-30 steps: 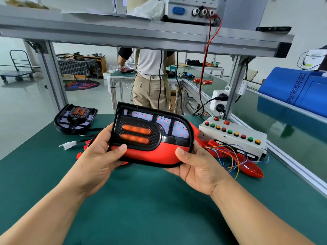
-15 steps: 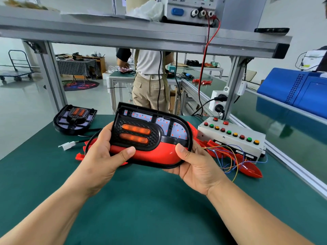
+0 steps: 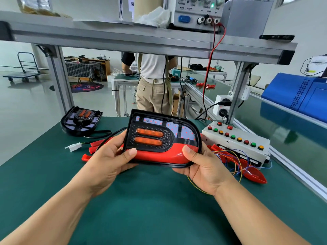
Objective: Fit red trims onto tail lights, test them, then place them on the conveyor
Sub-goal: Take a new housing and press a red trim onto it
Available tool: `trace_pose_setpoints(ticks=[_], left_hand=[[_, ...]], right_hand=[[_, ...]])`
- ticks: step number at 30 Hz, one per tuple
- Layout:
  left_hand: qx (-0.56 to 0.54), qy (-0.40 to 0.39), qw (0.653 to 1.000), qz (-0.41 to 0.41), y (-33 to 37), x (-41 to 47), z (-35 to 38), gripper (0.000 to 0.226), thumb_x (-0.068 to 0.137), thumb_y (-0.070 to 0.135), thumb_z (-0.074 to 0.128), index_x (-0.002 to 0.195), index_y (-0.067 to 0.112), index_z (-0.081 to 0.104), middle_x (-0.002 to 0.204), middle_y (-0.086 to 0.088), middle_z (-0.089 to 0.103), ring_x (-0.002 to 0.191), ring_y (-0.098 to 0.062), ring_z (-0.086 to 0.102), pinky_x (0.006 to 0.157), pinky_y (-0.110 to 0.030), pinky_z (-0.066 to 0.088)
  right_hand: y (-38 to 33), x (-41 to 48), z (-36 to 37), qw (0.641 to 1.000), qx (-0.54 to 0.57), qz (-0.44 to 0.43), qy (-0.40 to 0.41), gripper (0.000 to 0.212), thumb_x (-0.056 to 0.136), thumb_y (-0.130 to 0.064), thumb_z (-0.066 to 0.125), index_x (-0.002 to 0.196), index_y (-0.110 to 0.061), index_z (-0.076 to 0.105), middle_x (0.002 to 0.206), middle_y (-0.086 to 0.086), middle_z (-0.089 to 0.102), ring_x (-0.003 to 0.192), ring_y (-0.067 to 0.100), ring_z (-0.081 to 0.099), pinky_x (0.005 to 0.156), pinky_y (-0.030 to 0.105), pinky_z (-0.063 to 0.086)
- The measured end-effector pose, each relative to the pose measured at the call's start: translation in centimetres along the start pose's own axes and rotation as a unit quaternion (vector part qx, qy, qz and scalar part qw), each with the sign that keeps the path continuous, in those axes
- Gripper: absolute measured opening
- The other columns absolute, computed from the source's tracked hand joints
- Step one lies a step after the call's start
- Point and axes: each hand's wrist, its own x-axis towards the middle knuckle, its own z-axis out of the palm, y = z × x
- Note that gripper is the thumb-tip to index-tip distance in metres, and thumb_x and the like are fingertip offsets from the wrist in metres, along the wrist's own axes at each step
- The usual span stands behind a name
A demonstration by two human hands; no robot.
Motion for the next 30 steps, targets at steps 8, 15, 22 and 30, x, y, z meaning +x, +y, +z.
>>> trace_pose_setpoints(ticks=[8,15,22,30], left_hand=[[-0.072,0.061,0.994,-0.047,1.8,0.2,-3.9,0.047,0.081,0.019,0.073,0.127,0.017,0.065,0.126,-0.007,0.067,0.104,-0.017,0.069,0.08,-0.028,0.058],[0.399,0.381,0.829,-0.088,-1.3,0.5,-10.3,0.028,0.094,0.011,0.057,0.116,0.024,0.069,0.104,0.0,0.07,0.088,-0.016,0.064,0.08,-0.033,0.045],[0.431,0.067,0.887,-0.151,-0.3,-0.5,-10.2,0.048,0.08,-0.012,0.066,0.105,0.029,0.073,0.125,0.002,0.053,0.121,-0.011,0.047,0.109,-0.024,0.035],[0.417,0.152,0.886,-0.134,1.5,-2.2,-13.7,0.006,0.078,0.04,0.081,0.078,0.035,0.077,0.079,0.017,0.068,0.076,-0.009,0.06,0.072,-0.03,0.042]], right_hand=[[-1.2,-0.2,-1.5,1.0,0.022,0.022,-0.004,0.022,0.075,-0.012,0.065,0.093,-0.019,0.075,0.094,0.015,0.074,0.076,0.028,0.073,0.056,0.036,0.059],[-0.4,-0.2,-1.1,0.989,-0.063,0.135,0.001,0.037,0.062,-0.019,0.077,0.098,-0.012,0.069,0.081,0.015,0.071,0.067,0.027,0.071,0.048,0.037,0.058],[-0.1,0.0,-1.4,0.982,-0.074,0.175,0.006,0.041,0.062,-0.021,0.078,0.1,-0.01,0.069,0.085,0.017,0.072,0.07,0.026,0.072,0.051,0.036,0.059],[-0.3,-0.1,-1.7,0.98,-0.081,0.18,0.018,0.046,0.062,-0.02,0.077,0.106,-0.009,0.065,0.082,0.016,0.071,0.066,0.027,0.07,0.052,0.036,0.059]])
